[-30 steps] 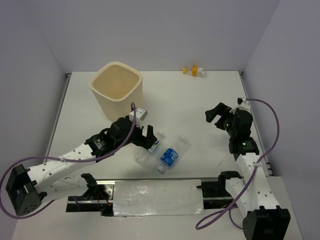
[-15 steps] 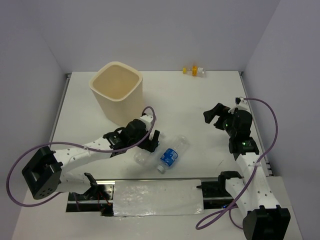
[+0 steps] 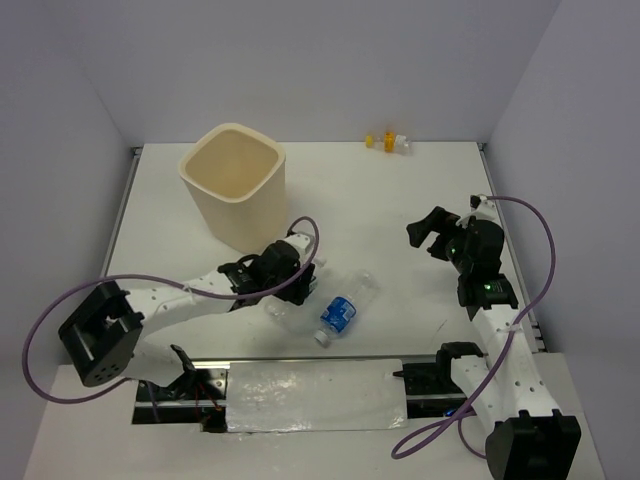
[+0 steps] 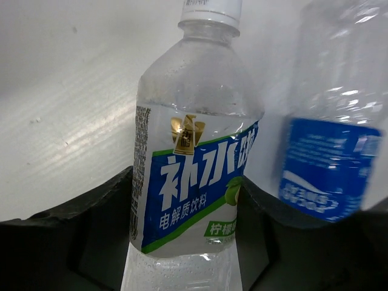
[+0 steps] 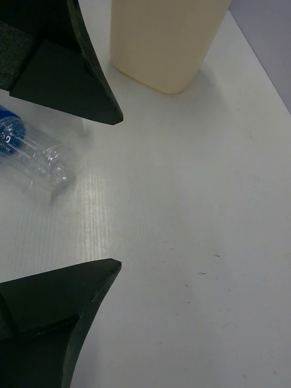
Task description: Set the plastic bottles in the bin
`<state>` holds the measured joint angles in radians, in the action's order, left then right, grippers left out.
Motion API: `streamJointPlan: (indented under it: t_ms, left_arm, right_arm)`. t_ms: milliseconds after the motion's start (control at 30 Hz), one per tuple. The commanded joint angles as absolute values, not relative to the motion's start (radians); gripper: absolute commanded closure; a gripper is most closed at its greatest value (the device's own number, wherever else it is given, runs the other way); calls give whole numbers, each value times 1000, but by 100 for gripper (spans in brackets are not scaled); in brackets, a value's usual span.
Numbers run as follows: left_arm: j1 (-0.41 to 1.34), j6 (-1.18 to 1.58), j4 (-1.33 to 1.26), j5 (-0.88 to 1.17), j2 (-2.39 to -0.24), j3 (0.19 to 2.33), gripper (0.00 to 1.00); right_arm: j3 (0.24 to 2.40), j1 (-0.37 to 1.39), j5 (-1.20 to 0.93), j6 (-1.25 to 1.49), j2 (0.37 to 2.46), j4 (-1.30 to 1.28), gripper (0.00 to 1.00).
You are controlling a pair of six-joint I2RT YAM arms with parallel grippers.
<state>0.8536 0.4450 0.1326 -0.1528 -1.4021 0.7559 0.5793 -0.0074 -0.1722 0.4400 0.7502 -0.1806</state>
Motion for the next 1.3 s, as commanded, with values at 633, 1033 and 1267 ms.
streamJointPlan:
  t_ms: [633, 1033, 1267]
  left_arm:
    - [470, 275, 82, -460, -1138, 1307, 29]
    - [276, 410, -8, -359, -1353, 1334, 1]
    - [273, 379, 58, -273, -1290, 1376, 1]
  right_arm:
    - [517, -5, -278, 429, 701, -170, 0]
    - [434, 265, -200, 479, 791, -153, 0]
    - [437, 348, -138, 572, 862, -166, 0]
